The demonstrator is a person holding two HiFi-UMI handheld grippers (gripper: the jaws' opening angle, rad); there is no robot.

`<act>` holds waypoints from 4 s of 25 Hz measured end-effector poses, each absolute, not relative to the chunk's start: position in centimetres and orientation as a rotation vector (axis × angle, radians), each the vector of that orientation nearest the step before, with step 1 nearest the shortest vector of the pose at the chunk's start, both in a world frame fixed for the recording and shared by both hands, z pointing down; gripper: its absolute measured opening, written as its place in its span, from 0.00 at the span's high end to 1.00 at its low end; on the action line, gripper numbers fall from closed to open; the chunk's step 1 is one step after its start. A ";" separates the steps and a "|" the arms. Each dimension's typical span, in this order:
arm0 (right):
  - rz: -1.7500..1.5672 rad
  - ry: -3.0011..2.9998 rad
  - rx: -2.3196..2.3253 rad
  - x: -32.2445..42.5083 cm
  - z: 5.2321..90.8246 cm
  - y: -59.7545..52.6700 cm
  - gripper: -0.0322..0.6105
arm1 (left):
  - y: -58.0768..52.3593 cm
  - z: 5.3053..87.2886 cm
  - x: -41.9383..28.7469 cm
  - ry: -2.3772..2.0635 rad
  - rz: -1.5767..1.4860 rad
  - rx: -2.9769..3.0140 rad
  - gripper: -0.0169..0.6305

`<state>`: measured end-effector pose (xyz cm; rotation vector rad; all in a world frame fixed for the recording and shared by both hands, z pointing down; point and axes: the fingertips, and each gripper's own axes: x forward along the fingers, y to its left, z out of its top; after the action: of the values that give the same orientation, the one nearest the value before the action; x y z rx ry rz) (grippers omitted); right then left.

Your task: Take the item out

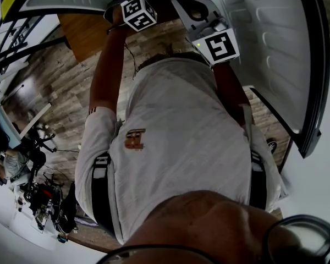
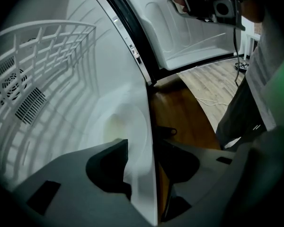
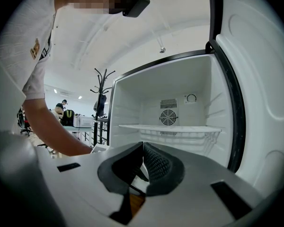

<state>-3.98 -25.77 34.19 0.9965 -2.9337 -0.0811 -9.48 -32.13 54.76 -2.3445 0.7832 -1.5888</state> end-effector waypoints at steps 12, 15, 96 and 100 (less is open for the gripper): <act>-0.076 -2.923 1.000 -3.7 34.5 -25.6 0.90 | -31.6 54.6 -9.1 0.770 -1.566 -2.269 0.76; -0.073 -2.920 0.996 -3.7 34.6 -25.5 0.90 | -31.3 54.5 -8.9 0.783 -1.539 -2.235 0.80; -0.040 -3.040 1.057 -1.9 29.1 -20.8 0.90 | -19.6 36.6 -7.8 0.743 -0.977 -1.589 0.93; -0.056 -3.052 1.040 -2.0 28.8 -21.1 0.90 | -19.8 36.5 -7.7 0.752 -0.979 -1.594 0.93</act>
<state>-2.05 -21.07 28.80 1.0401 -3.0521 -0.0558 -7.74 -19.79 36.45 -1.5942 0.7521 -0.9794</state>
